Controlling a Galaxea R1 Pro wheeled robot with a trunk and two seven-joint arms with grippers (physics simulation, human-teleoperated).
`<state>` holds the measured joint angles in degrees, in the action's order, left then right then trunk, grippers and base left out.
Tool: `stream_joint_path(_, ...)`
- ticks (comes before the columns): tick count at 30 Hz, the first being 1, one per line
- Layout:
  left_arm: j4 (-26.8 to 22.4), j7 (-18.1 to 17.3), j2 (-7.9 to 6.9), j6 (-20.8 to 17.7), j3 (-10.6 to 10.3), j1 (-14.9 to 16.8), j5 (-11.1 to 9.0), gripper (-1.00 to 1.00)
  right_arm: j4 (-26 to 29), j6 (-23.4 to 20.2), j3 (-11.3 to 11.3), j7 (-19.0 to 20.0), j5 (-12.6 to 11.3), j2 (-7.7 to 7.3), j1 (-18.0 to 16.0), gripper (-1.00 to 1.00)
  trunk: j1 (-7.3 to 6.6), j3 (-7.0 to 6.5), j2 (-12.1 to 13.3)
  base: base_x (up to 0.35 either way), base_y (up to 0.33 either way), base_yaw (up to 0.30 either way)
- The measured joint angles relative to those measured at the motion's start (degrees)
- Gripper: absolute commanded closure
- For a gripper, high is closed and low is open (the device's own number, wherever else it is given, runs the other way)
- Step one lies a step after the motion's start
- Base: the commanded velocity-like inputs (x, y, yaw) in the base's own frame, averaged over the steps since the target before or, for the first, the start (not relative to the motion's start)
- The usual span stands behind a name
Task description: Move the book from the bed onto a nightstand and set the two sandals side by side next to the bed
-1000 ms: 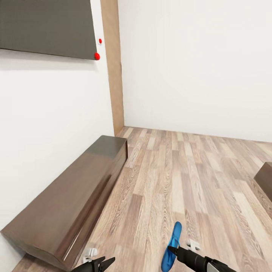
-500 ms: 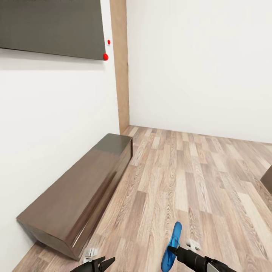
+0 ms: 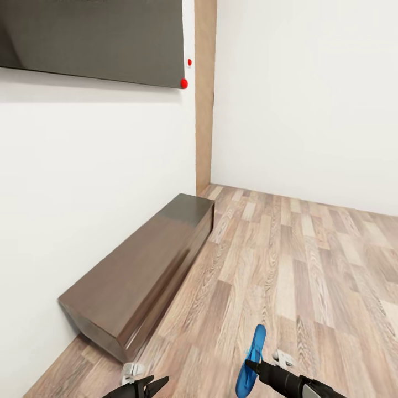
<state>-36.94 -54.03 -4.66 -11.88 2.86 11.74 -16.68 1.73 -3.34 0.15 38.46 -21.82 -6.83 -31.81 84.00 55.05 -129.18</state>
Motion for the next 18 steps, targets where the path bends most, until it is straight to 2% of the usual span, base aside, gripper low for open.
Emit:
stream_joint_path(8,0.0,0.0,0.0,0.0,0.0,0.0,0.0,-1.0,0.0,0.0,0.0,0.0,0.0,0.0,0.0,1.0,0.0,0.0,0.0,0.0,0.0,0.255)
stream_joint_path(14,0.0,0.0,0.01,0.0,0.0,0.0,0.1,-1.0,0.0,0.0,0.0,0.0,0.0,-0.01,0.0,1.0,0.01,0.0,0.0,-0.033,0.0,0.055)
stream_joint_path(18,0.0,0.0,0.01,0.1,0.0,0.0,0.1,-1.0,0.0,0.0,0.0,0.0,0.0,-0.01,0.0,1.0,0.03,0.0,0.0,-0.25,0.0,0.005)
